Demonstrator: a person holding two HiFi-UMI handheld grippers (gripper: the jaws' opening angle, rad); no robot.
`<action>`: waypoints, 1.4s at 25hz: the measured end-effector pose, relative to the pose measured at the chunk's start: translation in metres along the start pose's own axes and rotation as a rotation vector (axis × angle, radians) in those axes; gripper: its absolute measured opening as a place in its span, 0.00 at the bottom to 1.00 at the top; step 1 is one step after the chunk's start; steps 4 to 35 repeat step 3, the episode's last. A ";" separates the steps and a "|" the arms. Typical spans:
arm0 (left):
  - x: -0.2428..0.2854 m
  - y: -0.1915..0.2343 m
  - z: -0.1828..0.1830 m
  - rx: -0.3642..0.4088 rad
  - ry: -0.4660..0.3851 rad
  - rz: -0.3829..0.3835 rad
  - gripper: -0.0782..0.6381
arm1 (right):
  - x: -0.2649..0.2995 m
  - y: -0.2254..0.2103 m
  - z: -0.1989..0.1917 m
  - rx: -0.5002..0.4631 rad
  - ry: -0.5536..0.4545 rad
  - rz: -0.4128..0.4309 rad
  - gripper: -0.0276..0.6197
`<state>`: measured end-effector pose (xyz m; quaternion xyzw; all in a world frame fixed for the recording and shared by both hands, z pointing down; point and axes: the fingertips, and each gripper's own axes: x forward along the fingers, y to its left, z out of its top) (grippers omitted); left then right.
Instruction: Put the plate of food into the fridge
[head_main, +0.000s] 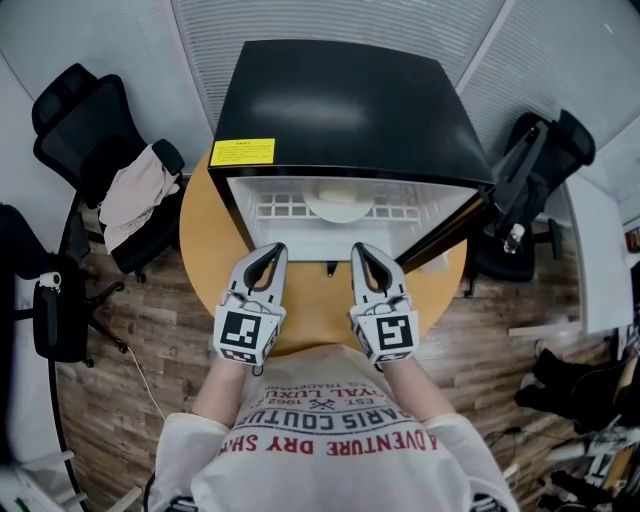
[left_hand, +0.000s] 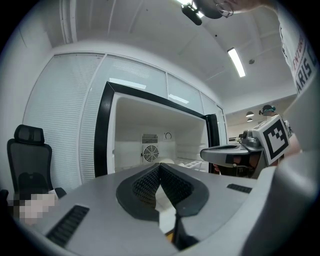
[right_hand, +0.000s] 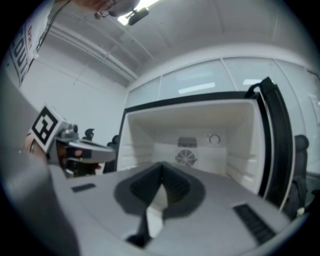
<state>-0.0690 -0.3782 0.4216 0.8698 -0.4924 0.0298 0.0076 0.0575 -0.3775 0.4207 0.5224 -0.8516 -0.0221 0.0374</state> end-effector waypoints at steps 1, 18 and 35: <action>0.000 0.000 0.000 0.001 -0.001 0.000 0.15 | 0.000 0.002 0.000 -0.012 -0.006 0.006 0.09; -0.001 0.000 0.000 0.003 -0.003 0.000 0.15 | 0.001 0.005 0.001 -0.028 -0.016 0.016 0.09; -0.001 0.000 0.000 0.003 -0.003 0.000 0.15 | 0.001 0.005 0.001 -0.028 -0.016 0.016 0.09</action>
